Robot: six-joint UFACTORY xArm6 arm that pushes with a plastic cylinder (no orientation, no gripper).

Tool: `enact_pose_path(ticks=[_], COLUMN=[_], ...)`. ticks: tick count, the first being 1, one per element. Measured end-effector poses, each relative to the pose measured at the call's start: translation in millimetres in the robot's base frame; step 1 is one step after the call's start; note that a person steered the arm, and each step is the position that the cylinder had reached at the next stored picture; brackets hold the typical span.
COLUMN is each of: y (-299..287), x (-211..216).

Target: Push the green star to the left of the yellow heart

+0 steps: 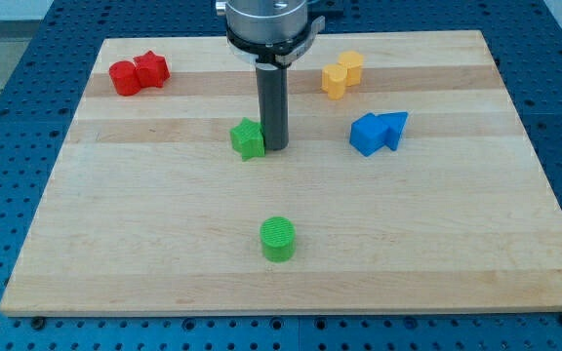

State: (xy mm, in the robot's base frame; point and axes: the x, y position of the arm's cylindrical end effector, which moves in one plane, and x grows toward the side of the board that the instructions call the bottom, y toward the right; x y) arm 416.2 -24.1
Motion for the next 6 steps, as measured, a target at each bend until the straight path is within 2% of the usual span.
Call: enact_pose_path(ticks=[1,2,3,4,6], y=[3,-35,-58,-48,38], x=[25,30,13,-16,-67])
